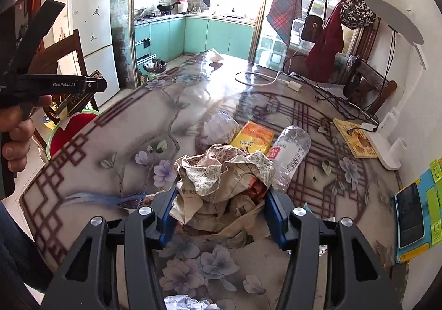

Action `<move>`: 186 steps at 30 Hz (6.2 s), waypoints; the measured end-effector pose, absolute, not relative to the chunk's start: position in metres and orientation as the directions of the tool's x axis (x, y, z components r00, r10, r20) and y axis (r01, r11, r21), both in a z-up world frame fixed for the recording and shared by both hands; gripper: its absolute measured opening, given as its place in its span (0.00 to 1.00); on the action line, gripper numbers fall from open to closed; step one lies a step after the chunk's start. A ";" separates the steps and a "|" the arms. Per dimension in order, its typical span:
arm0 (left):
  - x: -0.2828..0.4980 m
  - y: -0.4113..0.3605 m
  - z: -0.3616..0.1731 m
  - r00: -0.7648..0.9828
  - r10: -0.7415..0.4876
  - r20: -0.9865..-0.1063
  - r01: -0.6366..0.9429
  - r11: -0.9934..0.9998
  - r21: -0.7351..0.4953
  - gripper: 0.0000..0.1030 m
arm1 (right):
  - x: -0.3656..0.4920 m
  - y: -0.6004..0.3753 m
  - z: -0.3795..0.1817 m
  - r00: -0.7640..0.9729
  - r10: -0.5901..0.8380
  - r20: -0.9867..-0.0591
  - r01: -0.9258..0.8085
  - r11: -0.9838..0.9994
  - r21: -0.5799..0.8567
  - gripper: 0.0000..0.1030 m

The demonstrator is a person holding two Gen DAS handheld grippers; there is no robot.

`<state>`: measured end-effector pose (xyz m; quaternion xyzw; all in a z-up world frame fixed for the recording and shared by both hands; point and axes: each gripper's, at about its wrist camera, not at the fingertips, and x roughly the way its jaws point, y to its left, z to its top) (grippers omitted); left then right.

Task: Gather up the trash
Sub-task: 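Carry the cigarette pack and crumpled paper over the red bucket with both grippers, then open the left gripper to drop the cigarette pack while the right releases the paper, then move both open grippers back over the table toward the remaining trash, then grasp the crumpled foil wrapper with the left gripper while the right grasps the blue-white snack bag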

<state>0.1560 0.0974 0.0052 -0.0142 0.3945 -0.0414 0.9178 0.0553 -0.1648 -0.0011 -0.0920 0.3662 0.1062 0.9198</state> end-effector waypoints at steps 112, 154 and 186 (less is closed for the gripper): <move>0.147 0.267 0.056 0.771 0.125 -0.625 -0.227 0.970 -0.086 0.96 | 0.108 0.019 0.013 0.657 0.328 -0.679 -0.453 0.892 -0.007 0.93; 0.117 -0.084 -0.080 0.498 -0.186 -0.847 0.446 0.893 0.065 0.96 | 0.053 -0.321 -0.032 0.664 0.035 -0.747 0.039 0.996 0.082 0.94; 0.128 -0.074 -0.099 0.455 -0.171 -0.874 0.438 0.897 0.053 0.33 | 0.114 -0.320 -0.110 0.520 -0.009 -0.854 0.095 0.994 0.048 0.94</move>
